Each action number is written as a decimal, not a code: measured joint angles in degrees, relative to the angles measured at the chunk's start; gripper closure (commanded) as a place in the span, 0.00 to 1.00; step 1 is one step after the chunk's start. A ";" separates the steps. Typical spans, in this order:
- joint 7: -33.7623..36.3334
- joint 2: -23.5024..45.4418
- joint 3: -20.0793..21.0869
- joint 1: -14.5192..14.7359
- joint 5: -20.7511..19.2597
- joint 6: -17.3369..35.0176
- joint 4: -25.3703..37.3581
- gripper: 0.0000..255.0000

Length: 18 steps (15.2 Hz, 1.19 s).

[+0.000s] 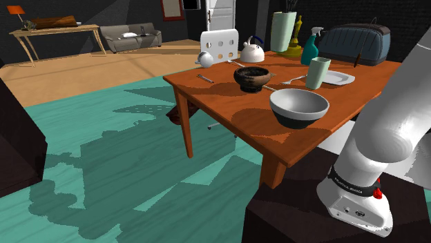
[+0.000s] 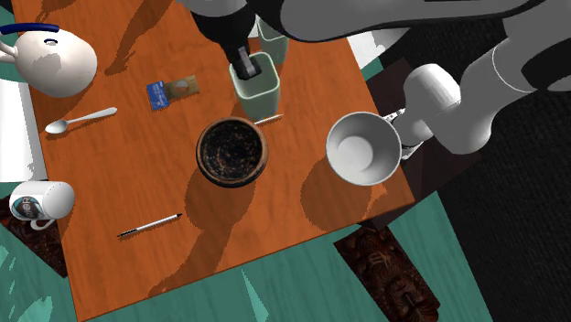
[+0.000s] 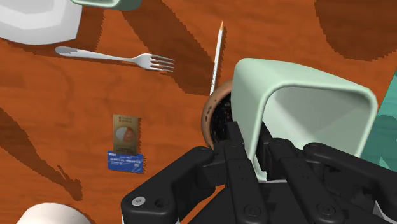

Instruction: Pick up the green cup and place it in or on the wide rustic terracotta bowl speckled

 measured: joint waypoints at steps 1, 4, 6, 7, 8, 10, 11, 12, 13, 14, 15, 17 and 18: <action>0.07 2.43 -0.20 0.15 1.14 -1.14 3.26 1.00; -0.72 11.37 -1.49 -0.59 5.66 -4.08 14.01 1.00; -1.41 18.38 -2.30 -2.57 9.61 -8.05 24.11 1.00; -1.30 22.22 -2.40 -4.01 11.87 -10.39 29.93 1.00; -1.27 28.36 -2.30 -7.43 15.50 -14.25 39.73 1.00; -0.95 28.82 -2.10 -6.74 15.74 -13.52 38.95 1.00; -0.72 27.61 -2.15 -5.60 14.91 -11.97 36.29 1.00; -0.65 26.82 -2.17 -4.91 14.36 -10.61 34.23 1.00; -0.49 25.53 -2.20 -3.93 13.54 -9.00 31.42 1.00; -0.40 24.57 -2.20 -3.24 12.91 -7.49 29.04 1.00; -0.32 24.11 -2.18 -2.88 12.60 -6.60 27.75 1.00; 0.01 22.08 -2.10 -1.57 11.36 -3.78 23.09 1.00; 0.32 20.81 -1.99 -0.79 10.60 -2.30 20.49 1.00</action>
